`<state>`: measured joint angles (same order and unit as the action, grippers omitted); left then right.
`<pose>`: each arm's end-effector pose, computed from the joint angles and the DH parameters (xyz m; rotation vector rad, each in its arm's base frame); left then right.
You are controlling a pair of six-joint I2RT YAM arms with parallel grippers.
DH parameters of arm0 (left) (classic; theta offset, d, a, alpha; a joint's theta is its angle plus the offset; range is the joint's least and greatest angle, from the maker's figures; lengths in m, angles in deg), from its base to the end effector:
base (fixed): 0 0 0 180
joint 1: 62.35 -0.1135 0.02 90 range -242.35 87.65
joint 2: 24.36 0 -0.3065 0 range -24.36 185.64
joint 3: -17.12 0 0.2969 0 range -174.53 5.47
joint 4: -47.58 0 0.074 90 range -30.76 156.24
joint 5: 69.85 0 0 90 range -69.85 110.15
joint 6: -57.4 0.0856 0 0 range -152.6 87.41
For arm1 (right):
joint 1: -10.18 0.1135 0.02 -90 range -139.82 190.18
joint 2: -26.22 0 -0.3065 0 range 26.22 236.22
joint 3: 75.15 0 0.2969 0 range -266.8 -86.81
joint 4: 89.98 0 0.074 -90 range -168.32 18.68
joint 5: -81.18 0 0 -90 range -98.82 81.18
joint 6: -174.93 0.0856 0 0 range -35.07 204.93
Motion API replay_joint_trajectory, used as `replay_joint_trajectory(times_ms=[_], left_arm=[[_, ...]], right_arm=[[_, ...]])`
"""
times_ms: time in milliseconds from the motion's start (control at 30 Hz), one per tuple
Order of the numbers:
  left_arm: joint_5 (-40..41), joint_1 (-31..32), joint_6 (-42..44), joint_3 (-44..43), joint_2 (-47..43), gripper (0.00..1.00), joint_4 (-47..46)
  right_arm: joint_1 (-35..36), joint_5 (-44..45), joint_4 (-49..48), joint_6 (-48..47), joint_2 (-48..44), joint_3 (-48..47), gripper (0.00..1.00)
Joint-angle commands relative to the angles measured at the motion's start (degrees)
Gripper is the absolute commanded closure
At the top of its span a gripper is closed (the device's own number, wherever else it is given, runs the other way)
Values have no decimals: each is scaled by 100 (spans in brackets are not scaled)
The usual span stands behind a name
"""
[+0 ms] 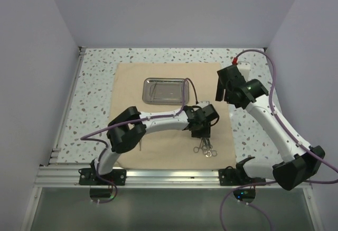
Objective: Open and lay out the surgical kit
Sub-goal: Place the medical item in the surgical kit, then pick up the medical item from the container.
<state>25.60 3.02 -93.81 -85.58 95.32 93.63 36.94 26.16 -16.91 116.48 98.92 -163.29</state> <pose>0.2274 -0.4765 0.1512 0.0696 2.7962 -0.5393 0.2830 0.0877 0.3634 0.3125 2.3359 -0.3140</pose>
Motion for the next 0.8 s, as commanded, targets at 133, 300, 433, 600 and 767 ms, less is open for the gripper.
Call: replay_joint_trajectory(times_ms=[133,300,433,600,767], left_arm=[[385,-137,442,-1072,-120,32,540],[597,-839,1478,-1223,-585,34,885],[1000,-1455,2910,-1020,-718,32,735],[1433,-2429,3993,-801,-375,34,421],[1107,-3169,4389,-1002,10,35,68]], right_arm=[[-145,211,117,27,-213,-76,1],[-189,141,196,-79,-160,-437,2],[-198,-52,249,-184,-169,-630,2],[-198,-395,328,-228,-230,-587,2],[-207,-606,442,-193,-310,-367,2]])
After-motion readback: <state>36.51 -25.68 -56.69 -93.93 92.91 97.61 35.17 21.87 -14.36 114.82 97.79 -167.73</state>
